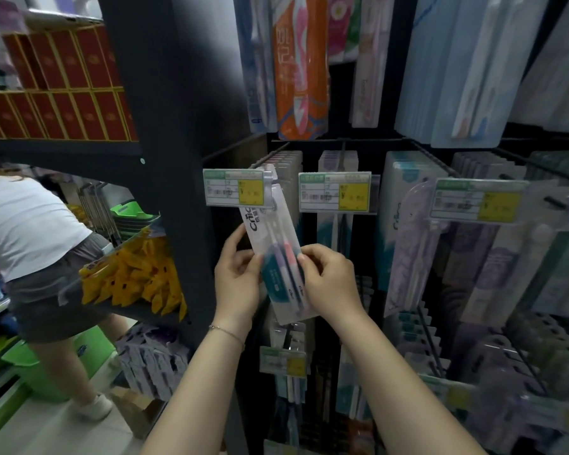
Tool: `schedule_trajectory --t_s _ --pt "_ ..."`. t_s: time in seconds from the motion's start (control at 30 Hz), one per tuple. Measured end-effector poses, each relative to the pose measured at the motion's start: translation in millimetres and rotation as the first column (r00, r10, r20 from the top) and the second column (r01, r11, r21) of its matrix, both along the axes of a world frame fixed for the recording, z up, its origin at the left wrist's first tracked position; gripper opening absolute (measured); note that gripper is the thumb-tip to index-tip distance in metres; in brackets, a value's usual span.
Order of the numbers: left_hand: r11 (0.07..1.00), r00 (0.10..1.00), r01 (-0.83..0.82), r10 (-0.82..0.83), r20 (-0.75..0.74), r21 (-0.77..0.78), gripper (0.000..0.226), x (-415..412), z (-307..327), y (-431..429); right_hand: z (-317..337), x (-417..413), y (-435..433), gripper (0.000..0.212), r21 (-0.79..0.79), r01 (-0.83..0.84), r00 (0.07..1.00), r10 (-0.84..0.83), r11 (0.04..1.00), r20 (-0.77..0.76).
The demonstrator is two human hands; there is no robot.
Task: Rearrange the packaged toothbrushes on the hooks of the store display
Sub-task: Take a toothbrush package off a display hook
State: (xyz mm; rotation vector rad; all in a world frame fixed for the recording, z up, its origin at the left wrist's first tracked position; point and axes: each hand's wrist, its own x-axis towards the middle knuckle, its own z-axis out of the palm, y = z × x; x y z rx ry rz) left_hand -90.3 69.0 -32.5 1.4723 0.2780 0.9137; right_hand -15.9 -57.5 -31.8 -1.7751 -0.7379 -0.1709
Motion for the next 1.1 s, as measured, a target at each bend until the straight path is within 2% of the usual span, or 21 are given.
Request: schedule_trajectory --t_s 0.33,0.6,0.73,0.9,1.1 --pt "0.986 0.994 -0.054 0.069 -0.088 0.160 0.064 3.2 -8.1 -1.6 -9.5 1.9 1.4 0.016 -0.030 -0.005 1.000 0.005 1.000 -0.021" --pt "0.982 0.980 -0.074 0.104 -0.172 0.175 0.065 -5.2 -25.0 0.4 -20.7 4.0 -4.4 0.020 -0.115 -0.033 0.999 0.030 0.993 -0.028" --pt "0.957 0.957 -0.162 0.211 -0.198 0.239 0.054 -12.4 -38.1 2.3 -28.6 4.0 -20.1 0.021 -0.207 -0.006 0.996 0.025 0.978 0.089" --pt "0.892 0.928 -0.222 0.317 -0.195 0.394 0.035 -28.7 -61.0 1.0 -49.9 -6.3 -35.7 0.022 -0.325 0.113 0.927 0.017 0.939 0.374" --pt "0.772 0.899 -0.134 0.359 -0.251 0.621 0.031 -48.4 -110.0 4.3 -96.6 -23.9 -47.6 0.012 -0.439 0.100 0.906 0.100 0.893 0.411"
